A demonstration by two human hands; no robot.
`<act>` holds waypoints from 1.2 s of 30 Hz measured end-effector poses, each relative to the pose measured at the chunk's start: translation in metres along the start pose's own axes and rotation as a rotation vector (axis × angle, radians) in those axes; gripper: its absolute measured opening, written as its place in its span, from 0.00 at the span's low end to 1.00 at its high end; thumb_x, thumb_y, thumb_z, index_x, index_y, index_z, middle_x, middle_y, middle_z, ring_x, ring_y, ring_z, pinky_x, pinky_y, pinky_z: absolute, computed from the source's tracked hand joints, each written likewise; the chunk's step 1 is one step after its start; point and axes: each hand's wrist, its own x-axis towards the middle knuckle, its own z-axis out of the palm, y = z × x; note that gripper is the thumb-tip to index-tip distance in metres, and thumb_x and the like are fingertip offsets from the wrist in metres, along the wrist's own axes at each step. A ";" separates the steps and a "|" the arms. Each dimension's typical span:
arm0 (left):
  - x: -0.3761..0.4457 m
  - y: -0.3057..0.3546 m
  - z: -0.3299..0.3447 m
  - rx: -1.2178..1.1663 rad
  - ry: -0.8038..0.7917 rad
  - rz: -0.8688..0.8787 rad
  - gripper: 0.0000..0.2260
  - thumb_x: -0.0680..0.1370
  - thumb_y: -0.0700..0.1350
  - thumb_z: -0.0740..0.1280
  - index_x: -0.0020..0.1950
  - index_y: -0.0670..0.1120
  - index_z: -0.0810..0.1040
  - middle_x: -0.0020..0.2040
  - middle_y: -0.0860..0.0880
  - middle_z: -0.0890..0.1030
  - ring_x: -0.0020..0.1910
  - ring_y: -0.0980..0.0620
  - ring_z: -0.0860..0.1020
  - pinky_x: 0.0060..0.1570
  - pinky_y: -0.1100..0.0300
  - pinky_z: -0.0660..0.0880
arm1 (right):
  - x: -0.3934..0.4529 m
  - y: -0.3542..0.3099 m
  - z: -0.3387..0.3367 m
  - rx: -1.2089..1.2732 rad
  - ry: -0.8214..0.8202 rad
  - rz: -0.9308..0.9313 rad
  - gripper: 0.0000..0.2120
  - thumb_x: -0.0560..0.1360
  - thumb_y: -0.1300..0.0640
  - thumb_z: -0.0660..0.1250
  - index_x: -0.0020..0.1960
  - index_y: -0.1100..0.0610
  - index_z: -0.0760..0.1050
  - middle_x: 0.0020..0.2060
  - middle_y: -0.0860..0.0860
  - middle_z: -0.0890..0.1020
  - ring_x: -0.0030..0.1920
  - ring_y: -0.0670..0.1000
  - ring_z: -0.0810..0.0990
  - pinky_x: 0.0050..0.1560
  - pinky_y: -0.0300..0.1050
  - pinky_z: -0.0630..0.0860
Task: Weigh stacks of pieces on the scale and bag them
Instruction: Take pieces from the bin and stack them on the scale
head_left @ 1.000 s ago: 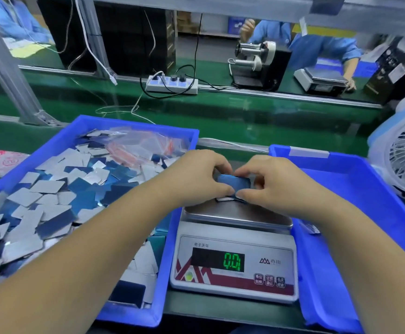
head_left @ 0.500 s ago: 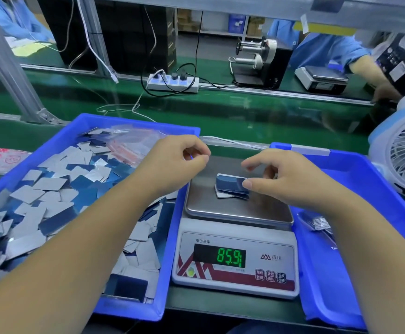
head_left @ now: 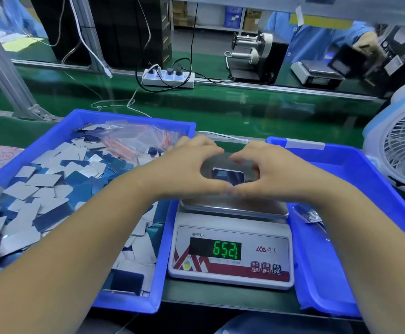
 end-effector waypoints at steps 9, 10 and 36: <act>0.003 0.003 0.002 0.032 0.021 0.106 0.20 0.72 0.52 0.75 0.64 0.55 0.79 0.52 0.59 0.82 0.51 0.55 0.78 0.55 0.57 0.74 | 0.004 -0.004 0.000 -0.076 -0.059 -0.071 0.14 0.70 0.44 0.74 0.54 0.47 0.80 0.41 0.39 0.75 0.42 0.36 0.72 0.40 0.29 0.67; 0.003 0.002 0.002 0.028 0.044 0.112 0.19 0.72 0.50 0.75 0.63 0.54 0.80 0.51 0.58 0.83 0.50 0.55 0.79 0.54 0.60 0.74 | 0.005 -0.004 0.000 -0.077 -0.060 -0.074 0.13 0.70 0.46 0.74 0.53 0.46 0.80 0.41 0.38 0.75 0.41 0.36 0.72 0.40 0.28 0.67; -0.043 -0.071 -0.034 0.194 -0.367 -0.459 0.08 0.68 0.54 0.77 0.44 0.57 0.82 0.37 0.57 0.81 0.38 0.55 0.80 0.40 0.57 0.78 | -0.005 0.028 -0.007 0.298 0.128 0.081 0.09 0.68 0.48 0.76 0.47 0.45 0.81 0.42 0.43 0.82 0.32 0.42 0.73 0.37 0.36 0.72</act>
